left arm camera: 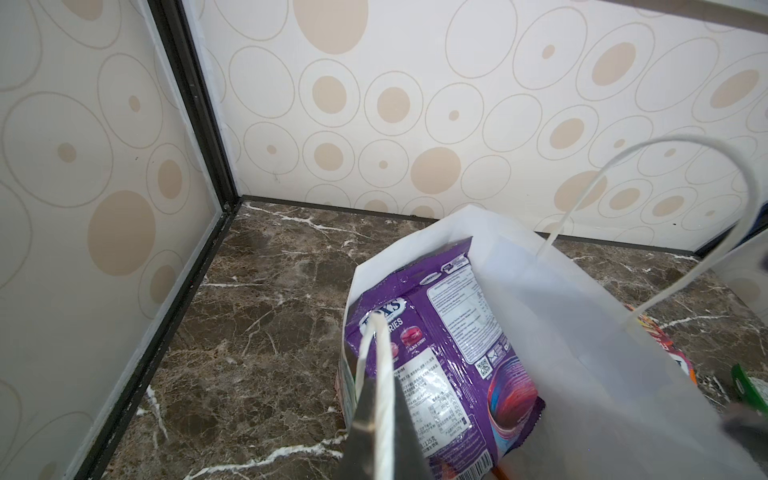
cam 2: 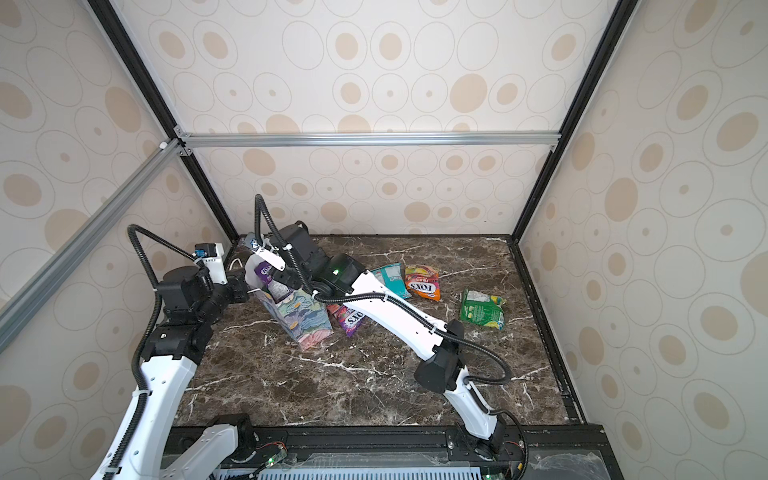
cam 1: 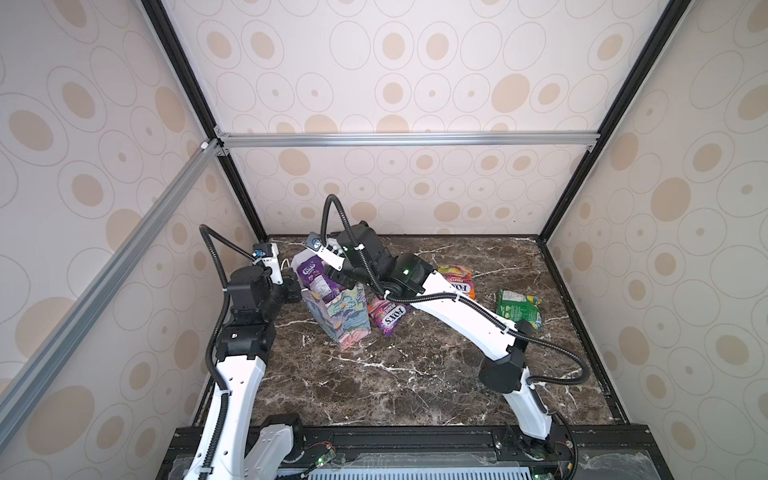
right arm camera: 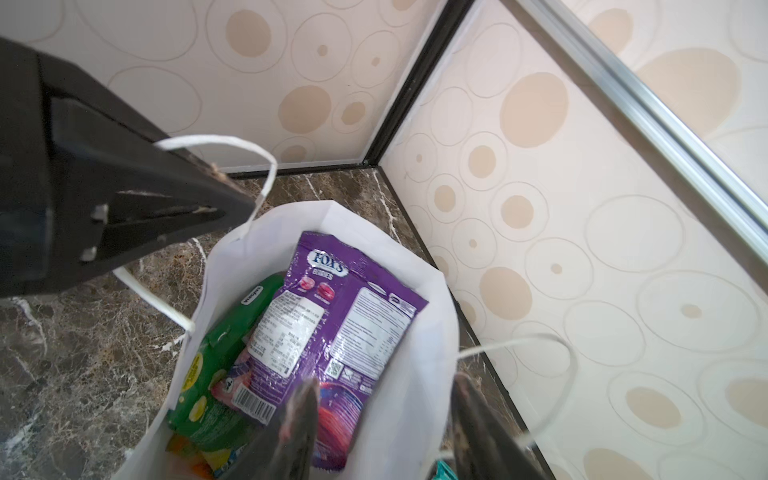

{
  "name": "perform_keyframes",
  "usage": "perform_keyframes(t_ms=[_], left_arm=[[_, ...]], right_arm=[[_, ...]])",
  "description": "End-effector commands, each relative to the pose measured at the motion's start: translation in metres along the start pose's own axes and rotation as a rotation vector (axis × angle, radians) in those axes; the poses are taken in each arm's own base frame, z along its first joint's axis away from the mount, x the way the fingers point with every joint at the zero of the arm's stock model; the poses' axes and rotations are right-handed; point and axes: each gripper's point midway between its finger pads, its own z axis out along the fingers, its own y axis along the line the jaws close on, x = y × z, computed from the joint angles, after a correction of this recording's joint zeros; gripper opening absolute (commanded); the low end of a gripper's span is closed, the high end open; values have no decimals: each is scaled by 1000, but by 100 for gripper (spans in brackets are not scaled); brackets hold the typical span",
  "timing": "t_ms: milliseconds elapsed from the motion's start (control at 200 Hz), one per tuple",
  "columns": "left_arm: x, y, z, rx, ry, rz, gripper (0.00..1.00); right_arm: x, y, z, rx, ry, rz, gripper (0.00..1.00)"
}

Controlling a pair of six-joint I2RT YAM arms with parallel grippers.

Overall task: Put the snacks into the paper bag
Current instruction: 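Lower the purple packet into the bag and open the right gripper, then raise the right gripper out of the bag toward the remaining packets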

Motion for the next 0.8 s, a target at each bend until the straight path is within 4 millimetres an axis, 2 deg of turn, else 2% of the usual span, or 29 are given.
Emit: perform_keyframes(t_ms=[0,115,280,500,635,795], left_arm=[[-1,1,-3,-8,-3,22,0],[-2,1,-5,-7,-11,24,0],[-2,0,-4,-1,-10,23,0],[-1,-1,-4,3,-8,23,0],[-1,-1,-4,6,-8,23,0],[-1,-1,-3,5,-6,21,0]], right_arm=[[-24,-36,-43,112,-71,104,55],[-19,-44,-43,159,-79,127,58],[0,-55,-23,143,-27,215,59],[9,-41,-6,62,-12,243,60],[25,-54,4,102,30,280,60],[38,-57,18,68,43,332,57]])
